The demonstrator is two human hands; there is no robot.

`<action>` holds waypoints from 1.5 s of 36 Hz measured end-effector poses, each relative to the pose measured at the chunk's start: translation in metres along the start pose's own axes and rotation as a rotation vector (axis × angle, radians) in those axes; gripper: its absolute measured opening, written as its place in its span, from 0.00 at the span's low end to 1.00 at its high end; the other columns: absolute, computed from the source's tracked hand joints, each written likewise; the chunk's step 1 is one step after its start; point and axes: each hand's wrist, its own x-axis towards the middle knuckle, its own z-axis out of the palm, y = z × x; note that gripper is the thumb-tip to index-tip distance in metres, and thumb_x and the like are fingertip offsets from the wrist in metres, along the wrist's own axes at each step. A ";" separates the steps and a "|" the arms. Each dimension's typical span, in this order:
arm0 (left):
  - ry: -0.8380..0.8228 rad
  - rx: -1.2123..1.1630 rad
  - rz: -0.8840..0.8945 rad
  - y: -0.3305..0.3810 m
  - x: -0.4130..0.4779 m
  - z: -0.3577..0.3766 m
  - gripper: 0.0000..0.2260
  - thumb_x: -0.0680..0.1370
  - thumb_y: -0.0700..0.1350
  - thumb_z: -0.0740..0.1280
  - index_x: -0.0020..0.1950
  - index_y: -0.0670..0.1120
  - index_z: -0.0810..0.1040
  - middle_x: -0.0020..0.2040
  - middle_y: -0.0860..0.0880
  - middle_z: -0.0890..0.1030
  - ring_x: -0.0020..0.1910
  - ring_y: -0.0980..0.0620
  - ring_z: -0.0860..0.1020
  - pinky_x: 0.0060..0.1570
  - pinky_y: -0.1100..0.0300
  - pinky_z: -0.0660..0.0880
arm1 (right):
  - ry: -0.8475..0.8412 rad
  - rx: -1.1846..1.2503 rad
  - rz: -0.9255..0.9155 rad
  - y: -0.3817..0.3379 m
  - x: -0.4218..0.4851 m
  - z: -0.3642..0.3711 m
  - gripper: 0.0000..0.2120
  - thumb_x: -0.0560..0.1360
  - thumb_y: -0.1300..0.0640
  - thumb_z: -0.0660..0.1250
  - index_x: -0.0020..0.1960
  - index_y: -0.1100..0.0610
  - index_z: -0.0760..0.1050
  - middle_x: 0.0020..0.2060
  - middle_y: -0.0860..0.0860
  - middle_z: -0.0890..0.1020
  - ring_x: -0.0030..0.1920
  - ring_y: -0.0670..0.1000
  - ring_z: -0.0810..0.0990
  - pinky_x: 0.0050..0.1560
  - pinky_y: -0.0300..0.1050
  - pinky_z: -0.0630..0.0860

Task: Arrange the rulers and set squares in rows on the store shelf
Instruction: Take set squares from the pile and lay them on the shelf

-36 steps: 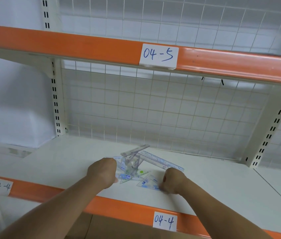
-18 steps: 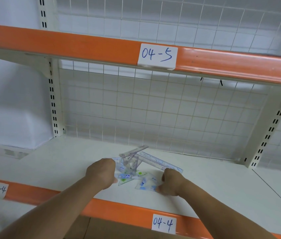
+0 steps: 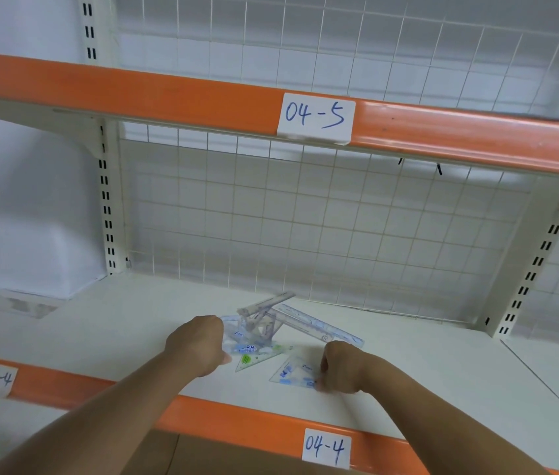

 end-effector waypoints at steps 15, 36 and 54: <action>0.005 0.001 -0.027 -0.009 0.001 -0.001 0.15 0.76 0.52 0.69 0.58 0.45 0.73 0.56 0.49 0.78 0.55 0.50 0.77 0.44 0.61 0.69 | 0.034 -0.103 -0.189 0.003 -0.009 -0.005 0.22 0.76 0.54 0.65 0.68 0.57 0.69 0.63 0.55 0.76 0.60 0.55 0.75 0.56 0.44 0.73; -0.006 0.045 -0.042 -0.019 -0.006 -0.003 0.12 0.77 0.53 0.68 0.55 0.47 0.72 0.53 0.51 0.77 0.47 0.51 0.74 0.44 0.62 0.69 | 0.006 -0.198 -0.093 0.012 -0.007 -0.011 0.09 0.74 0.53 0.66 0.51 0.57 0.73 0.44 0.52 0.75 0.43 0.51 0.73 0.34 0.36 0.66; -0.049 -0.075 0.153 0.015 -0.007 0.012 0.11 0.77 0.53 0.67 0.54 0.51 0.71 0.48 0.51 0.73 0.45 0.52 0.72 0.40 0.62 0.68 | 0.119 -0.154 0.051 0.044 -0.056 -0.011 0.22 0.74 0.59 0.64 0.68 0.57 0.70 0.59 0.53 0.73 0.58 0.53 0.75 0.58 0.47 0.74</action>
